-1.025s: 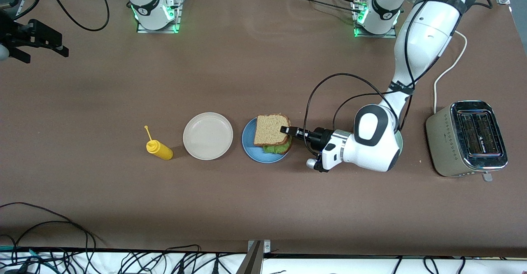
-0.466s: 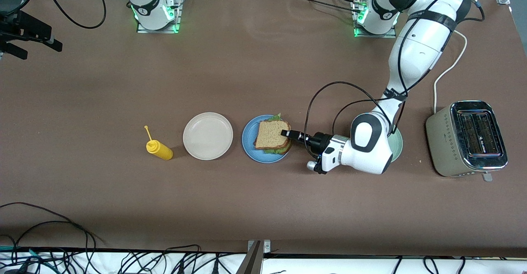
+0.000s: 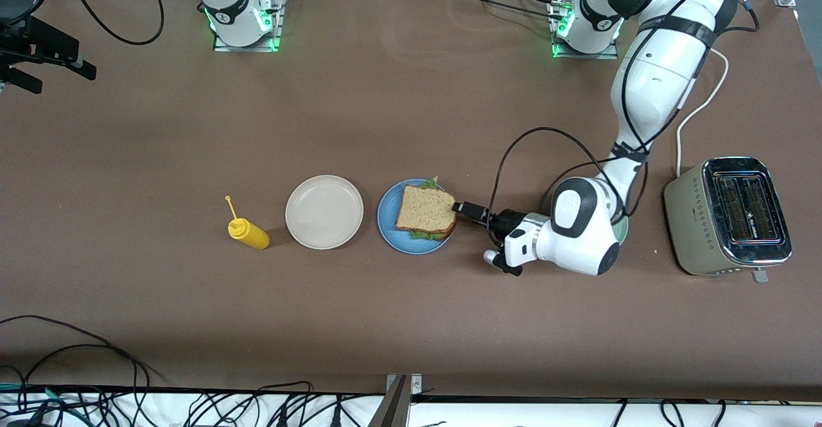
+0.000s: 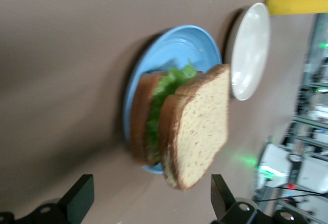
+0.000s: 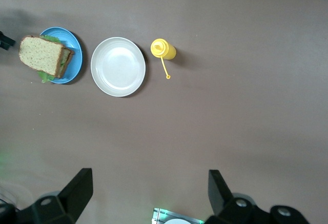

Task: Make sandwich in blue plate with both arms
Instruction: 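Open the left gripper and release the bread slice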

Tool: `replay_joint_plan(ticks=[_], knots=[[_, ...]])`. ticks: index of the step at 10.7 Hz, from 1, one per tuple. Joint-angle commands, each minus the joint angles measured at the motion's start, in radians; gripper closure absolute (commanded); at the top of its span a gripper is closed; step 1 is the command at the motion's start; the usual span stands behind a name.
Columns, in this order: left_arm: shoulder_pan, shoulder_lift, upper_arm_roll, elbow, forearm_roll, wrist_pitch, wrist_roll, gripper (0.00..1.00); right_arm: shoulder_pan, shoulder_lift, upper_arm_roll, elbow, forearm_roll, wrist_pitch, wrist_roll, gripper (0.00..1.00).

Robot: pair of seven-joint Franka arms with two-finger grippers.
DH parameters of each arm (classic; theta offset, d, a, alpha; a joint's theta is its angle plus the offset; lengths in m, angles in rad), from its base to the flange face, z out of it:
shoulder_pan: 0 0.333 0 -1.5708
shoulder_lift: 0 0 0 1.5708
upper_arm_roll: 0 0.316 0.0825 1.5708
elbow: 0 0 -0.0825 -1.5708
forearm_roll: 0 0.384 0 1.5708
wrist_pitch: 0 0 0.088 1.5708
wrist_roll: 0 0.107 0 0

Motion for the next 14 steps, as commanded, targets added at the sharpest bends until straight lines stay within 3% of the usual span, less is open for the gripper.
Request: replay_joint_plan(ticks=[1, 4, 6, 11, 14], knots=[[0.013, -0.119, 0.01, -0.012, 0.222, -0.01, -0.113, 0.0, -0.023, 0.009, -0.018, 0.013, 0.022, -0.007, -0.05, 0.0], [0.015, -0.226, 0.008, -0.017, 0.495, -0.012, -0.188, 0.0, -0.023, 0.009, -0.035, 0.013, 0.019, -0.012, -0.07, 0.0], [0.03, -0.299, 0.017, -0.027, 0.591, -0.025, -0.2, 0.0, -0.023, 0.011, -0.035, 0.013, 0.013, -0.01, -0.069, 0.0], [0.157, -0.509, 0.026, -0.027, 0.666, -0.218, -0.21, 0.0, -0.007, 0.011, -0.029, 0.013, 0.014, -0.002, -0.052, 0.0], [0.168, -0.619, 0.022, -0.027, 0.706, -0.387, -0.21, 0.0, -0.006, 0.046, -0.027, 0.012, -0.037, 0.02, -0.049, 0.0]])
